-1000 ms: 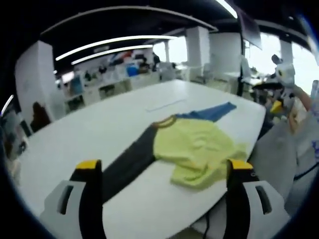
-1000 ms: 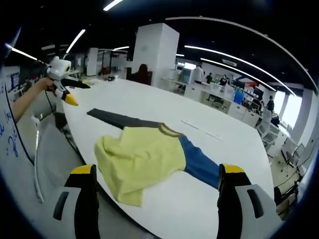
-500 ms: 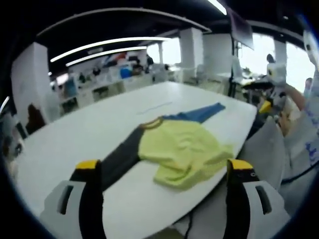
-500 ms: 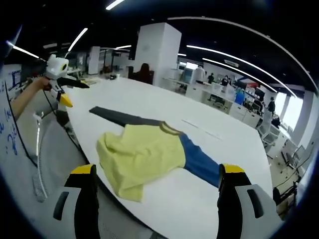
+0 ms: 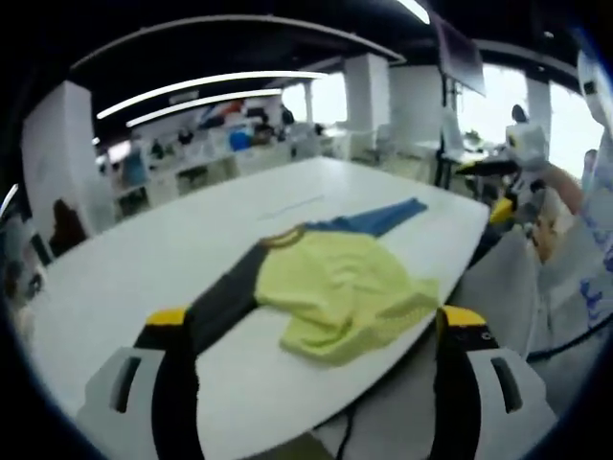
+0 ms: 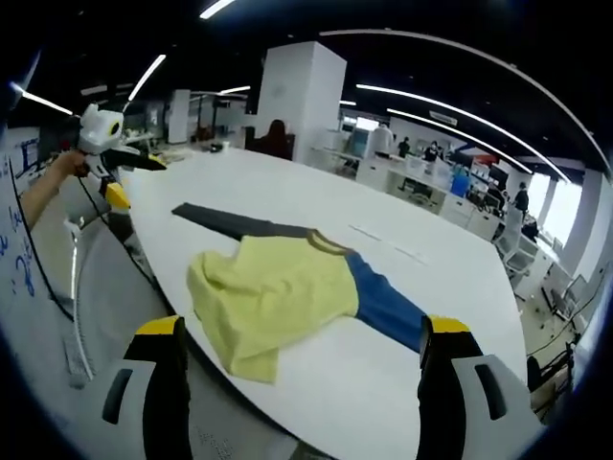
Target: Fold the garment on the visible template until the final outline fits inside the template.
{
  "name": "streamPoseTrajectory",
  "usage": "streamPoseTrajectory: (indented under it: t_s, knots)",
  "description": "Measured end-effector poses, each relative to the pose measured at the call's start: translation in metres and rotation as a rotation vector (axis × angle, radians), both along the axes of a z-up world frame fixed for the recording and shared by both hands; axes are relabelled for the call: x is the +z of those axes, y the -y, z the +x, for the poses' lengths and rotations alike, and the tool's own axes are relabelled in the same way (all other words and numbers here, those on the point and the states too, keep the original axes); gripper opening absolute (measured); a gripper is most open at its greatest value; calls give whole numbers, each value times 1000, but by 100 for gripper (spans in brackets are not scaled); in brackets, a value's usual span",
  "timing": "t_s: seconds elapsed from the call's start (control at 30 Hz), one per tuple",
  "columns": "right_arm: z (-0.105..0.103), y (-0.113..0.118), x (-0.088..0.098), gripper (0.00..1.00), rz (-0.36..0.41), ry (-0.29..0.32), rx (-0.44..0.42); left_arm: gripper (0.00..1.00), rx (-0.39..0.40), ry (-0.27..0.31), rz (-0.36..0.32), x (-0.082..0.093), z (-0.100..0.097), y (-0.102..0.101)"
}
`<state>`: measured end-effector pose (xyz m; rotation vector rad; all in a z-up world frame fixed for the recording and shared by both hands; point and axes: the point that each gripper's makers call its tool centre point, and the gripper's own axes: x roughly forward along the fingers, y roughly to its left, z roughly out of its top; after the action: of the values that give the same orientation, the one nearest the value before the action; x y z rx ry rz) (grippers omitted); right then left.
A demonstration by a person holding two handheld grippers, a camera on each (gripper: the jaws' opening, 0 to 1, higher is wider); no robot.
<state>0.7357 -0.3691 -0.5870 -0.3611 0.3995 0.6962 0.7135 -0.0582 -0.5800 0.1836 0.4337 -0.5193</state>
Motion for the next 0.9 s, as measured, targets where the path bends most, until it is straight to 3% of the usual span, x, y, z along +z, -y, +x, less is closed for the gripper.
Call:
streamPoseTrajectory:
  t_s: [0.27,0.4,0.9]
  knots:
    - [4,4,-6,100,-4,-1,-10,99,-9,0,-14,-2,-6,9]
    - [5,3,-15,100,-10,-20,-9,99,10,13,-25,-3,-4,8]
    - [22,-1,-49,97,-25,-93,23,99,20,-24,-38,-15,5,6]
